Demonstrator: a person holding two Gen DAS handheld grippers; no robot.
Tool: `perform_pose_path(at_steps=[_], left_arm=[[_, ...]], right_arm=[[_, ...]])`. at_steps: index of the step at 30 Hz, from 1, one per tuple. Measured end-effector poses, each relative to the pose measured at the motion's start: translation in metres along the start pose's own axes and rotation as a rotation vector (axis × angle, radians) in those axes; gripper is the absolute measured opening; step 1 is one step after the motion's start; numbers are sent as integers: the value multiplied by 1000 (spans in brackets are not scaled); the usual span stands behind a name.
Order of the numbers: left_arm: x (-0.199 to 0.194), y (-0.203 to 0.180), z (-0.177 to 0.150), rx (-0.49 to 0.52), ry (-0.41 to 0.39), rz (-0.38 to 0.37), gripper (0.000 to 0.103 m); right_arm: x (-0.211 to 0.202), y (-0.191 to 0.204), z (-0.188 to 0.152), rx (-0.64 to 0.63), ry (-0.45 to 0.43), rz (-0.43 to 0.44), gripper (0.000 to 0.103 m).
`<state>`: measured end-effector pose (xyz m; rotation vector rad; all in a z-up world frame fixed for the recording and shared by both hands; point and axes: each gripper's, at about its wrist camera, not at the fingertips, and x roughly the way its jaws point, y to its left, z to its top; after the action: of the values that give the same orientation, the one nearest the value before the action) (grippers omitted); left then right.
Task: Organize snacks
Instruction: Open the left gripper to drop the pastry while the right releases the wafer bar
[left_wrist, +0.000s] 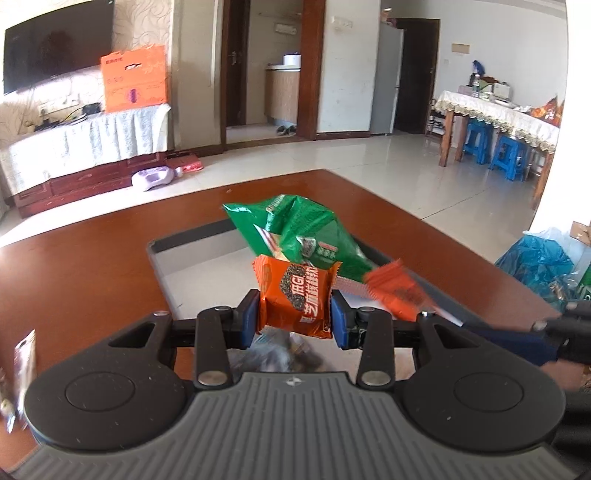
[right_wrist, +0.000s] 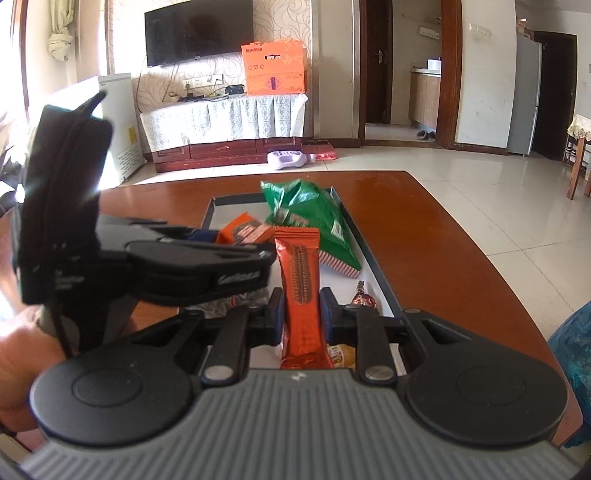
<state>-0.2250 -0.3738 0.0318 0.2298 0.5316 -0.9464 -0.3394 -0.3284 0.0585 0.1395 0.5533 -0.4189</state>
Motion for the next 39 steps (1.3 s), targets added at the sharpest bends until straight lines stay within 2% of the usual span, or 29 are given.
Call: perform_pose_path(at_steps=[5, 8, 10, 19, 24, 33, 39], left_arm=[[17, -8, 4, 18, -9, -40, 45], [27, -9, 5, 12, 6, -51, 51], [28, -9, 6, -1, 1, -48, 62], [26, -6, 6, -6, -30, -25, 86], [14, -5, 7, 15, -80, -32, 90], [-17, 4, 8, 34, -122, -37, 91], [-45, 16, 2, 68, -148, -39, 96]], right_arm=[[6, -1, -2, -5, 15, -18, 24], [10, -7, -2, 16, 23, -20, 24], [11, -10, -3, 21, 23, -22, 24], [12, -11, -6, 31, 19, -29, 24], [13, -8, -6, 31, 21, -34, 24], [14, -3, -5, 24, -3, -29, 24], [21, 14, -2, -35, -12, -12, 24]])
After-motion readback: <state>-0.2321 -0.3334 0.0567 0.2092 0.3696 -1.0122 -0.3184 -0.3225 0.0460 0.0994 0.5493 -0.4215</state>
